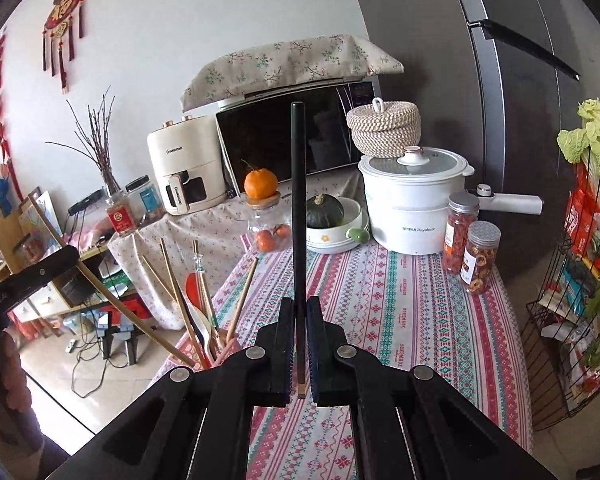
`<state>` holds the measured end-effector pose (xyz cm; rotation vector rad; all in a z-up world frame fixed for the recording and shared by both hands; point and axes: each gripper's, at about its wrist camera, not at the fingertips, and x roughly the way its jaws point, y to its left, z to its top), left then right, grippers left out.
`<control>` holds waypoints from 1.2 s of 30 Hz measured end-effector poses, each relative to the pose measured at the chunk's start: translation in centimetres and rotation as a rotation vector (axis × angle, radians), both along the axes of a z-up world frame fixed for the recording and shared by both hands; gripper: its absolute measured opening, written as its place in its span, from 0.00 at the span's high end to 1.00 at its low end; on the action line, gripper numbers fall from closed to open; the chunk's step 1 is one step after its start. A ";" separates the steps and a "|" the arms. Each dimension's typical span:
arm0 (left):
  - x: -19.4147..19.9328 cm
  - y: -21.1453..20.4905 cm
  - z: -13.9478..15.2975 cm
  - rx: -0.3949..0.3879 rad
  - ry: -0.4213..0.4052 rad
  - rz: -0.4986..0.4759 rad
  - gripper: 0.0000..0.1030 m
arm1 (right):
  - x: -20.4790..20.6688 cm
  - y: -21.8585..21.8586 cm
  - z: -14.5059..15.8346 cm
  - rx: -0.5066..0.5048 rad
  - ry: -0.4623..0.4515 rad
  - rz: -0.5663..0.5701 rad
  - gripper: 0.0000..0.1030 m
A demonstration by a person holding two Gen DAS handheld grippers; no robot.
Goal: Organize utensils
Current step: 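Lower the wooden chopstick into the basket with the left gripper while the right carries the black chopstick, then lower the black chopstick into the basket and open the right gripper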
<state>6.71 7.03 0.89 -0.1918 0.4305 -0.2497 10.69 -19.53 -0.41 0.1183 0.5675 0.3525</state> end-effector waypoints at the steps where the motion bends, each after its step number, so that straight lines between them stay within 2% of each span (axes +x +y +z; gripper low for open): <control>1: 0.1 0.2 0.0 0.004 0.000 0.009 0.93 | -0.2 0.2 0.2 0.004 -0.003 0.008 0.94; 5: 1.1 0.8 -0.7 0.022 0.024 0.038 0.93 | -0.7 0.9 1.0 0.016 -0.025 0.041 0.94; 14: 4.1 0.2 -3.6 0.085 0.150 0.050 0.93 | -1.0 3.2 1.9 0.044 -0.049 0.093 0.94; 20: 5.8 0.1 -5.7 0.074 0.237 0.034 0.93 | -0.9 4.7 2.3 0.062 -0.055 0.123 0.94; 23: 6.2 0.0 -6.1 0.083 0.235 0.049 0.92 | -0.7 5.5 2.4 0.070 -0.056 0.137 0.94; 24: 6.2 -0.1 -6.1 0.088 0.235 0.051 0.86 | -0.6 5.8 2.4 0.073 -0.057 0.141 0.94; 26: 6.1 0.0 -6.0 0.080 0.238 0.055 0.68 | -0.4 6.3 2.4 0.077 -0.057 0.149 0.94; 29: 5.8 0.5 -5.7 0.068 0.245 0.057 0.51 | -0.1 7.1 2.4 0.074 -0.055 0.160 0.94; 32: 5.2 1.2 -5.7 0.071 0.271 0.067 0.39 | 0.4 8.1 2.0 0.056 -0.040 0.170 0.94; 36: 4.6 2.7 -6.5 0.075 0.321 0.094 0.30 | 1.7 9.8 0.9 -0.003 0.022 0.170 0.94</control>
